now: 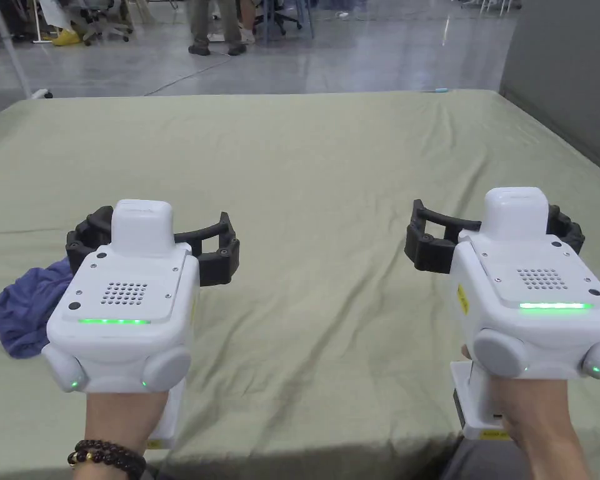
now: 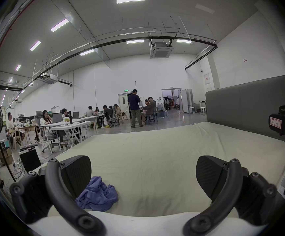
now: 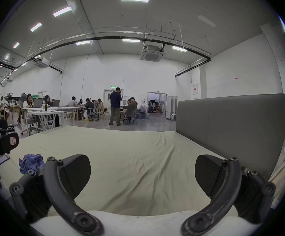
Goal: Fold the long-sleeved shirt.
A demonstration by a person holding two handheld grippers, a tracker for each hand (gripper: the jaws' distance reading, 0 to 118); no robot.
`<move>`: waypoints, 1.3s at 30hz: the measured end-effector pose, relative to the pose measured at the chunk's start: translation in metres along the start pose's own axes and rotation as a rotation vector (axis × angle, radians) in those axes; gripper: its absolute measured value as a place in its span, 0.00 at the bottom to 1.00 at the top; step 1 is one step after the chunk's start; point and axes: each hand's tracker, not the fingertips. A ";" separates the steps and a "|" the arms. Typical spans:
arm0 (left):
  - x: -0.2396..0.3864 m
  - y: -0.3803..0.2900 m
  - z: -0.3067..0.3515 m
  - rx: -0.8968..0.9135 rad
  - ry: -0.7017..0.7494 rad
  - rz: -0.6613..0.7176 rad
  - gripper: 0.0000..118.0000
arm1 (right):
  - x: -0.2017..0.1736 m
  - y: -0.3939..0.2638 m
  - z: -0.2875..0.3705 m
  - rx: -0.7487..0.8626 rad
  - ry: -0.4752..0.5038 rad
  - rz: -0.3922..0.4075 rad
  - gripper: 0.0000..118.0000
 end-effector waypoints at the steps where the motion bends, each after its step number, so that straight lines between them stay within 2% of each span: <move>1: 0.000 0.000 0.000 -0.001 -0.001 -0.002 1.00 | 0.000 0.000 0.000 -0.001 -0.003 0.000 1.00; 39: -0.001 -0.001 0.006 -0.006 -0.014 0.002 1.00 | -0.001 0.002 0.006 0.012 -0.006 0.020 1.00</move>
